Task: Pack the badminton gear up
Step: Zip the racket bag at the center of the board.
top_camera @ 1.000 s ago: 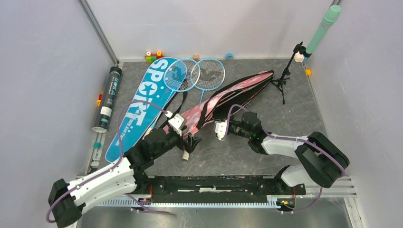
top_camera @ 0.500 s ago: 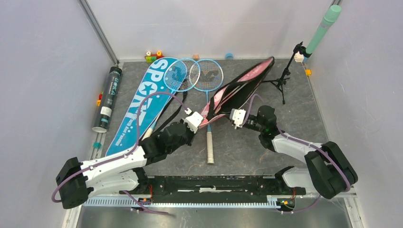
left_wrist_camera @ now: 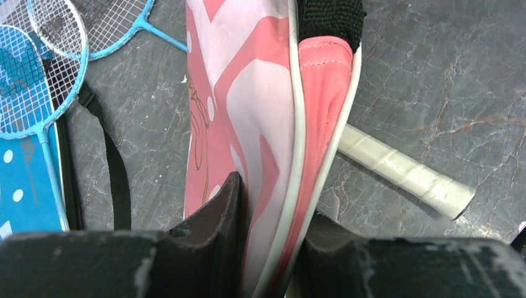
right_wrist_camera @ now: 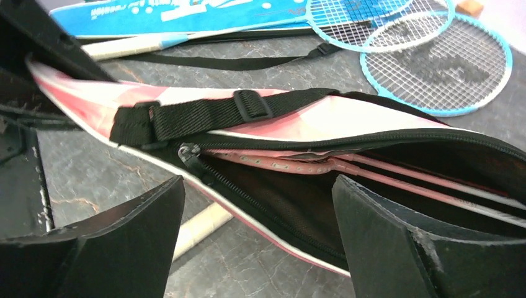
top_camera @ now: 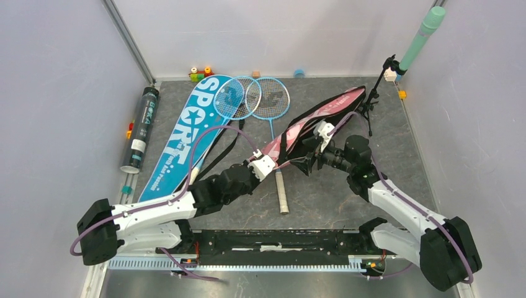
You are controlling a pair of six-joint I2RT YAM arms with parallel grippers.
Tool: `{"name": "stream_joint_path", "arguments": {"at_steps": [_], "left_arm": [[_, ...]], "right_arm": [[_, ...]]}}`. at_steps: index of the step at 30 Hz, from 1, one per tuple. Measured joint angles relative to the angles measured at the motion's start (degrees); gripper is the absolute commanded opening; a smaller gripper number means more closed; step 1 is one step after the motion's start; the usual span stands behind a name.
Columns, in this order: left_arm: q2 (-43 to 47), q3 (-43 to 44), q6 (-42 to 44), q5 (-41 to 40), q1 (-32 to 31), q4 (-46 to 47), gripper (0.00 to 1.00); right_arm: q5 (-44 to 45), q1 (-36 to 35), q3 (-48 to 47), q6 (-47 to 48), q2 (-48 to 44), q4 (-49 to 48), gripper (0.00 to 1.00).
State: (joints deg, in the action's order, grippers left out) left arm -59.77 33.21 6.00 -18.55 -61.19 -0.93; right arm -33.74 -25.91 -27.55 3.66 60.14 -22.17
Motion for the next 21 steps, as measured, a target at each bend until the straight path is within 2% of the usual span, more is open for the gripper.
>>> {"name": "stream_joint_path", "arguments": {"at_steps": [4, 9, 15, 21], "left_arm": [[0.35, -0.35, 1.20, -0.04, -0.59, -0.07, 0.02], [2.75, -2.16, 1.53, 0.35, -0.68, 0.24, 0.02], [3.15, -2.54, 1.86, 0.52, -0.72, 0.42, 0.02], [3.15, -2.54, 2.05, 0.57, -0.72, 0.44, 0.02]], "right_arm": [[-0.55, 2.43, -2.34, -7.30, 0.11, 3.48, 0.91], [-8.17, 5.33, -3.89, -16.76, 5.38, 3.80, 0.88], [-15.45, 5.29, -2.27, -26.43, 7.13, -3.04, 0.87], [-17.49, 4.13, -1.57, -32.15, 8.66, -9.01, 0.79]]}}
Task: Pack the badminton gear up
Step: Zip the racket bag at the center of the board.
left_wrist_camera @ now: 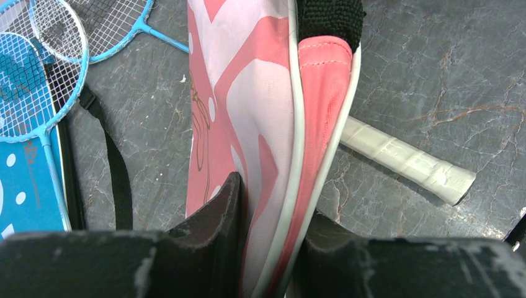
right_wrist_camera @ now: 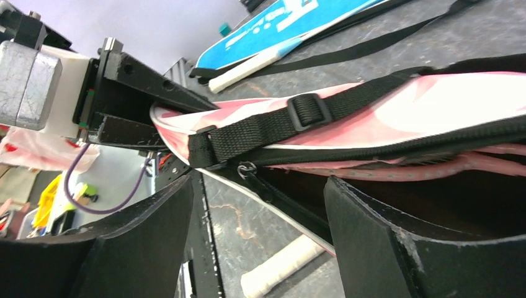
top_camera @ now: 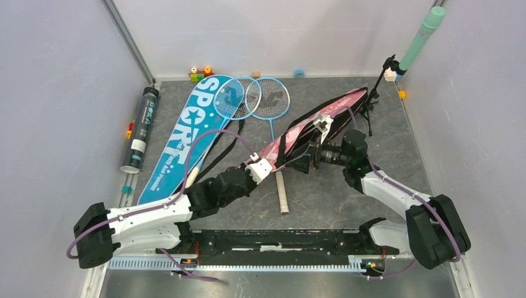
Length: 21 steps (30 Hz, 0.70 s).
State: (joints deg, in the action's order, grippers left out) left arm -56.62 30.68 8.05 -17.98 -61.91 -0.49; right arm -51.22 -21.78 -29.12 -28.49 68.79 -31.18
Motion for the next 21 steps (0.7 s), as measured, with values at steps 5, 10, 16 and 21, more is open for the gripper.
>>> {"name": "stream_joint_path", "arguments": {"at_steps": [5, 10, 16, 21], "left_arm": [[0.00, -0.04, 0.00, 0.02, 0.00, -0.02, 0.02], [0.00, -0.11, 0.02, 0.00, -0.22, -0.04, 0.02], [-0.02, -0.11, 0.02, 0.09, -0.26, -0.07, 0.02], [-0.13, -0.11, 0.00, 0.11, -0.37, -0.09, 0.02]], "right_arm": [[-0.76, -3.45, 0.00, -2.40, 1.81, -1.27, 0.66], [0.90, -4.59, 0.02, -3.04, 0.57, -0.17, 0.45], [6.47, -6.27, -0.11, -0.28, -2.64, 6.73, 0.38], [9.86, -7.67, -1.16, 1.84, -3.87, 11.69, 0.32]]}}
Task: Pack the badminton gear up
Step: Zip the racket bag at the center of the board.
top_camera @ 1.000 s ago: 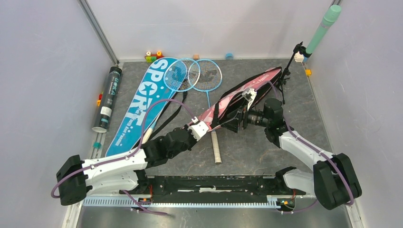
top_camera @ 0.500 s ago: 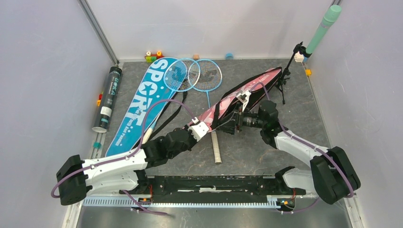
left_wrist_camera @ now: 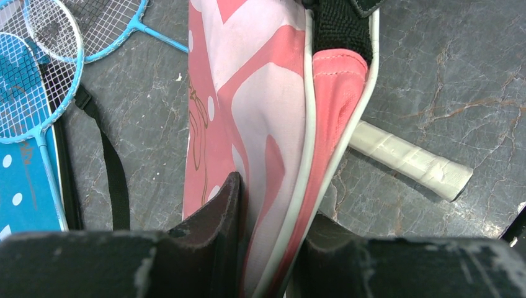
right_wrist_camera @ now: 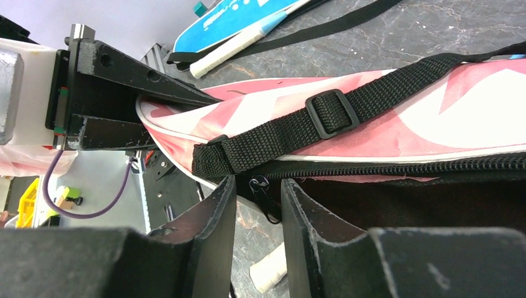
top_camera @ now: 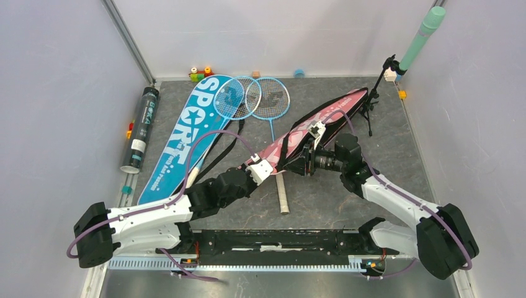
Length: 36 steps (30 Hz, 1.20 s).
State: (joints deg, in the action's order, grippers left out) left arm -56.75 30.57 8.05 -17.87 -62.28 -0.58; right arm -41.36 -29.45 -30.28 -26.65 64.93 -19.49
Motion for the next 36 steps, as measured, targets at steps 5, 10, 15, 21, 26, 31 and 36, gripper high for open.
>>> {"name": "stream_joint_path", "arguments": {"at_steps": [5, 10, 15, 21, 26, 31, 36], "left_arm": [[0.00, -0.02, 0.02, -0.04, -0.11, -0.11, 0.02], [0.00, -0.07, 0.02, -0.09, -0.22, -0.13, 0.02], [-0.15, -0.07, 0.02, -0.39, -0.37, -0.02, 0.02], [-1.99, 0.31, 0.02, -1.49, -1.14, 0.74, 0.02], [-1.90, 0.37, 0.02, -1.77, -1.33, 0.20, 0.02], [0.46, -0.68, 0.02, -2.43, -1.33, -0.33, 0.02], [2.29, -1.53, -0.07, -3.15, -1.33, 0.09, 0.02]], "right_arm": [[2.29, -0.70, -0.09, 1.25, -0.87, 2.16, 0.22], [3.26, -1.07, -0.63, 2.08, -1.68, 4.52, 0.02], [5.44, -1.75, -3.45, 4.35, -2.19, 10.69, 0.00], [9.55, -4.17, -6.40, 8.31, -2.29, 17.20, 0.00], [13.35, -7.58, -7.91, 10.64, -1.25, 18.67, 0.00], [12.50, -9.79, -7.98, 9.75, -0.46, 15.78, 0.00], [9.29, -12.50, -7.34, 7.32, -1.09, 9.84, 0.00]]}}
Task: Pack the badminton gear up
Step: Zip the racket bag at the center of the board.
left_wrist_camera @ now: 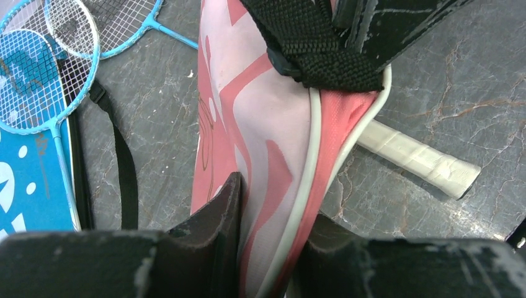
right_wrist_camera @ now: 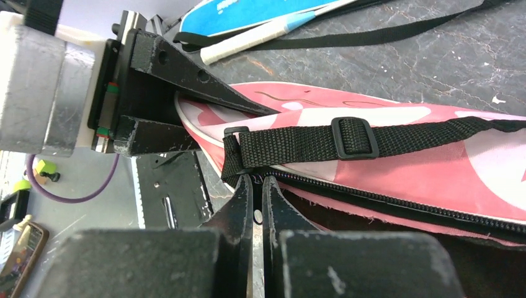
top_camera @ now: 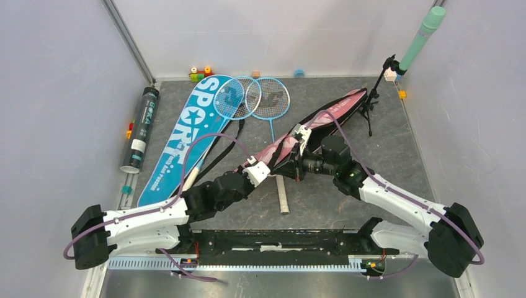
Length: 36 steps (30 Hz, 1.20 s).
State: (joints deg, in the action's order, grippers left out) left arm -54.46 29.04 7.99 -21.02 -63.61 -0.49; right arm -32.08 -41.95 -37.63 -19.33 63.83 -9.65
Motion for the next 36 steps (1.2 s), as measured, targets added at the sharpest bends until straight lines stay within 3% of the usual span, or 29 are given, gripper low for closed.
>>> {"name": "stream_joint_path", "arguments": {"at_steps": [5, 9, 15, 19, 24, 25, 29, 36], "left_arm": [[1.01, -0.46, -0.42, 0.07, 0.00, 0.59, 0.02], [1.86, -1.36, -0.48, 0.09, -0.07, 1.20, 0.02], [4.39, -2.82, -0.48, -0.94, -0.11, 3.17, 0.02], [4.52, -2.82, -0.48, -0.96, -0.11, 3.61, 0.02], [5.77, -2.82, -0.70, -0.96, 0.11, 3.21, 0.02], [6.95, -2.89, -1.01, -1.16, 0.15, 2.16, 0.02], [15.52, -4.31, -2.10, -1.18, 0.00, -2.91, 0.02], [27.71, -7.28, -2.40, -0.92, -0.48, -9.05, 0.02]], "right_arm": [[0.42, -0.04, 1.33, -1.66, -1.14, -2.89, 0.00], [4.52, -1.49, 0.13, 1.42, -1.42, 1.38, 0.00], [36.06, -6.45, -5.49, 9.92, -3.50, 14.53, 0.00], [43.41, -5.03, -6.82, 10.86, -0.96, 15.23, 0.00], [42.71, 2.16, -7.06, 13.97, 2.73, 10.58, 0.00], [46.56, 4.42, -7.50, 16.50, 4.61, 9.55, 0.00], [58.21, 19.63, -11.28, 23.91, 17.16, 5.38, 0.00], [61.02, 29.77, -21.77, 31.54, 33.68, -0.24, 0.00]]}}
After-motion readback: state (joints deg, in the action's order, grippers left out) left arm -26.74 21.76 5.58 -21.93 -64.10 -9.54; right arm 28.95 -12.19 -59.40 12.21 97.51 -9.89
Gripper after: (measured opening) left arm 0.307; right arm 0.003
